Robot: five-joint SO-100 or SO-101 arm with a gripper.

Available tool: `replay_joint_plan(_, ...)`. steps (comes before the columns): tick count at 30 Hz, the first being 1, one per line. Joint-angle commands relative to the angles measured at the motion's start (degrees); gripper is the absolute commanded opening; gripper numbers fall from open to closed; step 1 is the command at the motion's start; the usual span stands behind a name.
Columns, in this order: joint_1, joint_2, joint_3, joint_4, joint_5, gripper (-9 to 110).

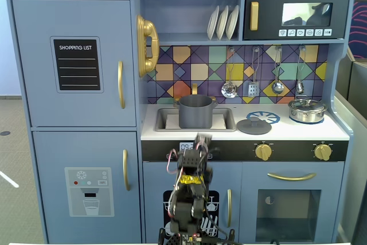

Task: Pick up the lid from the counter and put it on the gray recipient

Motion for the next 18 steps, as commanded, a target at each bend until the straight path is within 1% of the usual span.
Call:
replay_joint_plan(1,4.83,-8.09,-15.47,-7.73,-4.13,0)
replay_joint_plan(5,11.6,-13.18,-25.84,-16.26,-6.15,0)
replay_joint_plan(8,15.64,-15.12,-26.28,-29.53,-6.77,0)
replay_joint_plan(10,19.07,-16.17,-25.84,-35.77,-8.0,0)
replay_joint_plan(14,24.35,-17.31,-25.4,-38.58,-7.47,0)
replay_joint_plan(18,26.89,-18.54,-21.45,-46.23,-9.14,0)
